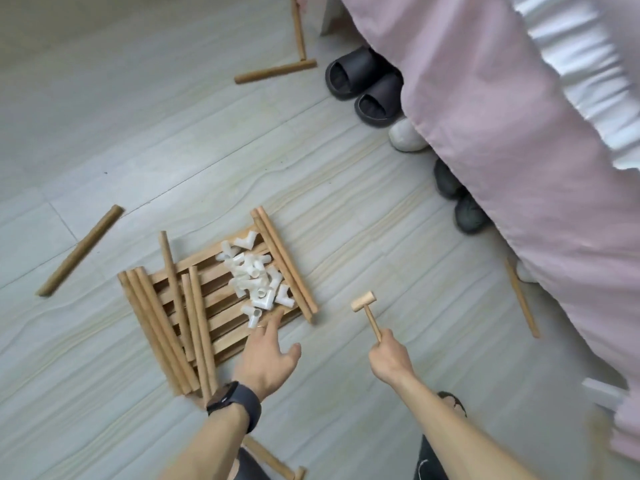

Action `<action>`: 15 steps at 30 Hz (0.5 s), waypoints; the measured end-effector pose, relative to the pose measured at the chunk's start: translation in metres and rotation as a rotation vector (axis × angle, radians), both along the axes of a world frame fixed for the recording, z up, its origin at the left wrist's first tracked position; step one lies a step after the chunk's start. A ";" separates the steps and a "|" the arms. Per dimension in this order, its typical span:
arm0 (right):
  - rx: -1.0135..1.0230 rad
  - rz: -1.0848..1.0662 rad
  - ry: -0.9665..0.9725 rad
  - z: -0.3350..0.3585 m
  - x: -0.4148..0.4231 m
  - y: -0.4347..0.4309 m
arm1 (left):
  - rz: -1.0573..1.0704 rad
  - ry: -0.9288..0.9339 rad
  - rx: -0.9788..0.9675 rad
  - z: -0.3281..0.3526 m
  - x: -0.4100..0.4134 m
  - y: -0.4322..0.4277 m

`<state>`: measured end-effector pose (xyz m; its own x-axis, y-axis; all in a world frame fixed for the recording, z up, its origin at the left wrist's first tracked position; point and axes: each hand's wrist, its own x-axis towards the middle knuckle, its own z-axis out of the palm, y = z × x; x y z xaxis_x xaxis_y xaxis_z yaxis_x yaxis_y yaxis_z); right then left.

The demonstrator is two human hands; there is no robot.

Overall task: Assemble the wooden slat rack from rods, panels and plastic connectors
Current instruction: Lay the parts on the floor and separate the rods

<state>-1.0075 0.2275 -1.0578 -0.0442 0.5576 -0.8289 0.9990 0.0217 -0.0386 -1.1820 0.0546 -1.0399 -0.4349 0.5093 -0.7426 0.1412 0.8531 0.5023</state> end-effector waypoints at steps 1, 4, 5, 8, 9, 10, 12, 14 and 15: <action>0.009 -0.001 0.000 -0.012 0.006 0.011 | -0.076 0.040 0.021 -0.008 0.008 0.018; 0.031 0.012 0.058 -0.060 0.021 0.041 | -0.247 0.123 0.053 -0.043 0.035 0.069; 0.030 0.032 0.090 -0.078 0.027 0.048 | -0.285 0.149 0.055 -0.057 0.045 0.083; 0.037 0.111 0.191 -0.125 0.057 0.061 | -0.431 0.216 0.056 -0.098 0.077 0.119; 0.029 0.142 0.226 -0.137 0.069 0.063 | -0.490 0.243 0.059 -0.108 0.089 0.129; 0.019 0.165 0.271 -0.147 0.081 0.066 | -0.550 0.274 0.066 -0.116 0.100 0.140; -0.011 0.202 0.370 -0.160 0.105 0.074 | -0.665 0.327 0.078 -0.129 0.120 0.161; 0.000 0.229 0.449 -0.165 0.132 0.084 | -0.776 0.375 0.072 -0.143 0.138 0.185; 0.020 0.206 0.472 -0.166 0.148 0.090 | -0.832 0.398 0.067 -0.149 0.147 0.198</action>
